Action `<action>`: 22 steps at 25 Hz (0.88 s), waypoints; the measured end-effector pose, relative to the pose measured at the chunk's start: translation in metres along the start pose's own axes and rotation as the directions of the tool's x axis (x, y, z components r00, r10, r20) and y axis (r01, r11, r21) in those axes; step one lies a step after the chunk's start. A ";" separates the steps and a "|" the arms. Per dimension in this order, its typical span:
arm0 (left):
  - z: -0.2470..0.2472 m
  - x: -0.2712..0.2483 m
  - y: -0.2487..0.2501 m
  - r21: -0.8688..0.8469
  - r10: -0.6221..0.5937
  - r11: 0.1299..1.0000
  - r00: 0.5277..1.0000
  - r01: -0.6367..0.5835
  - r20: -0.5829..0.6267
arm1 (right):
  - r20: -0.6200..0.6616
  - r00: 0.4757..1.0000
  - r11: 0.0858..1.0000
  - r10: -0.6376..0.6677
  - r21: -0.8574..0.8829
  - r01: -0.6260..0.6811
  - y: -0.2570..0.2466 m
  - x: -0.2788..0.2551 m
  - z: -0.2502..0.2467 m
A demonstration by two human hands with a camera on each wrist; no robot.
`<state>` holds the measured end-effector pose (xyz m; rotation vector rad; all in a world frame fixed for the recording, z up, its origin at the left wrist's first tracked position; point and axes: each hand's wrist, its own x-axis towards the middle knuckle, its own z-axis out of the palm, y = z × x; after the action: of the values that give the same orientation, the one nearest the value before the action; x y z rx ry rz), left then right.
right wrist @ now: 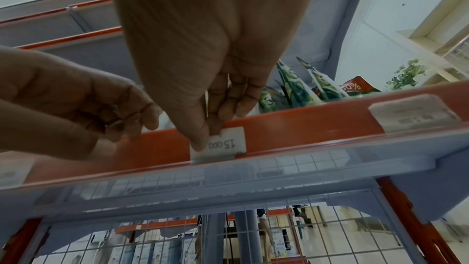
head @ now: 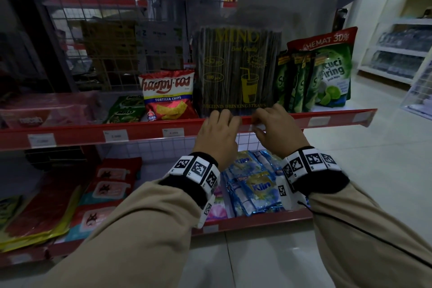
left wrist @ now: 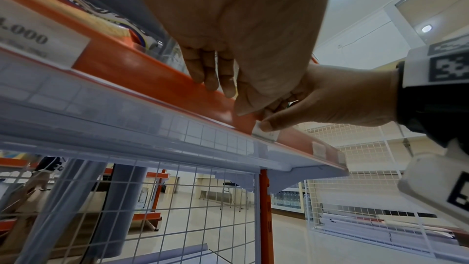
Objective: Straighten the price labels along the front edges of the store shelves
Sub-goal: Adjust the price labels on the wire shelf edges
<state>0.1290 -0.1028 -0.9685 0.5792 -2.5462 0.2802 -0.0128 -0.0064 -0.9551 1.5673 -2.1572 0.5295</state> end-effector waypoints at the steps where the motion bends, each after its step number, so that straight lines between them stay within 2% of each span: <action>1: 0.000 -0.001 0.000 0.000 0.003 1.000 1.000 -0.003 -0.001 | 0.013 1.000 1.000 0.000 -0.013 0.000 0.000 0.000 0.000; 5: 0.001 -0.001 -0.001 0.000 0.016 1.000 1.000 -0.016 0.001 | 0.080 0.997 0.999 0.022 -0.033 -0.019 -0.002 0.006 -0.003; 7: 0.000 -0.001 -0.001 -0.012 0.016 1.000 1.000 -0.016 0.012 | 0.095 0.995 0.998 0.026 0.056 -0.032 0.001 0.010 -0.008; 9: 0.000 0.000 -0.002 -0.032 0.011 0.999 1.000 -0.011 0.020 | 0.074 0.995 0.971 0.062 0.228 -0.078 0.005 0.012 -0.014; 12: 0.000 0.002 -0.004 -0.092 0.010 0.996 1.000 -0.011 -0.006 | -0.062 0.977 0.860 0.202 0.489 -0.147 0.007 0.008 -0.018; 14: 0.001 0.004 -0.008 -0.226 -0.021 0.974 0.998 0.006 -0.061 | -0.150 0.941 0.751 0.303 0.645 -0.139 0.003 0.005 -0.017; 16: 0.003 0.006 -0.011 -0.376 -0.070 0.926 0.995 0.035 -0.078 | -0.141 0.914 0.598 0.381 0.791 -0.128 -0.004 0.003 -0.014; 18: 0.004 0.009 -0.012 -0.472 -0.111 0.879 0.992 0.066 -0.067 | -0.112 0.909 0.494 0.403 0.862 -0.113 -0.011 0.002 -0.009; 20: 0.003 0.010 -0.013 -0.520 -0.142 0.849 0.988 0.091 -0.059 | -0.090 0.920 0.456 0.383 0.884 -0.103 -0.018 0.002 -0.004; 22: 0.004 0.011 -0.014 -0.530 -0.158 0.842 0.986 0.103 -0.060 | -0.093 0.928 0.491 0.360 0.865 -0.103 -0.020 0.002 0.000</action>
<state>0.1251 -0.1205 -0.9644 0.4994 -2.3219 -0.4219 0.0061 -0.0141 -0.9528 1.4381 -1.9652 2.0421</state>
